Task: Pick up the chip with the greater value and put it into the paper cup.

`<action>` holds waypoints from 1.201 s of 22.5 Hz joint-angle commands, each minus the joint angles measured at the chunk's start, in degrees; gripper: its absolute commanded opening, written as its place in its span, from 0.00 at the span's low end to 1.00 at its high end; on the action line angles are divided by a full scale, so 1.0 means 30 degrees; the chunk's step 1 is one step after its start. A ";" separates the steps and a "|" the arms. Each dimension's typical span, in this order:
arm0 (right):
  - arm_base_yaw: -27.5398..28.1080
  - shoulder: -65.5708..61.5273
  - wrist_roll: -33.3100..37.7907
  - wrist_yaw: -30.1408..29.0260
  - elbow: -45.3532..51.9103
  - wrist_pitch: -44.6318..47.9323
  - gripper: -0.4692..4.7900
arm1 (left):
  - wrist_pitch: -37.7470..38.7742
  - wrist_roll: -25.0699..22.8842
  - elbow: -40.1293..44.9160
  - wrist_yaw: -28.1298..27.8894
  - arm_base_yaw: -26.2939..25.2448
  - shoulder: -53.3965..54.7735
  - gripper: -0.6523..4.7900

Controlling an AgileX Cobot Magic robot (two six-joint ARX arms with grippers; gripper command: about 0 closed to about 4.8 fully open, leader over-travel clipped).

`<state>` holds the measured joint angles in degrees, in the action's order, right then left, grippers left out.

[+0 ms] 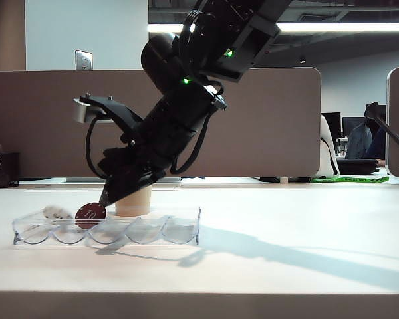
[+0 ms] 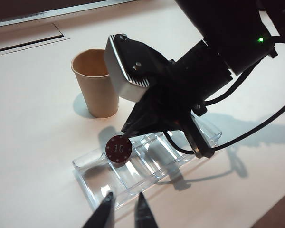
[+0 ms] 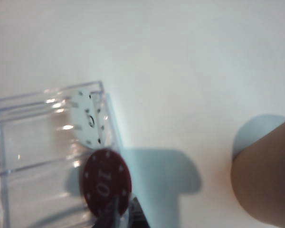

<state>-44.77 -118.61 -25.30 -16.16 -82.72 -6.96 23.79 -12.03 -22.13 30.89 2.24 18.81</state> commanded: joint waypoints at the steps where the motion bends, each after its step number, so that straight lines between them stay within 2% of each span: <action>1: -0.0051 -0.0015 0.0029 -0.0029 0.0022 0.0007 0.10 | -0.0240 -0.0058 -0.0066 0.0131 0.0000 0.0000 0.23; 7: -0.0058 -0.0015 0.0029 -0.0109 0.0015 0.0066 0.09 | -0.0240 -0.0066 -0.0066 0.0131 0.0000 0.0000 0.23; 8: -0.0066 -0.0015 0.0029 -0.0117 0.0015 0.0131 0.12 | -0.0240 -0.0066 -0.0066 0.0131 0.0000 0.0000 0.23; 10: -0.0080 -0.0007 0.0029 -0.0153 0.0015 0.0306 0.29 | -0.0240 -0.0066 -0.0066 0.0131 0.0000 0.0000 0.23; 11: -0.0095 -0.0007 0.0029 -0.0175 0.0015 0.0372 0.34 | -0.0240 -0.0066 -0.0066 0.0131 0.0000 0.0000 0.23; 27: -0.0073 -0.0073 0.0036 -0.0160 0.0015 0.2426 0.34 | -0.0240 -0.0066 -0.0066 0.0131 0.0000 0.0000 0.23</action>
<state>-44.97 -118.83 -25.17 -16.51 -82.59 -0.67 23.77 -12.03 -22.13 30.89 2.24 18.74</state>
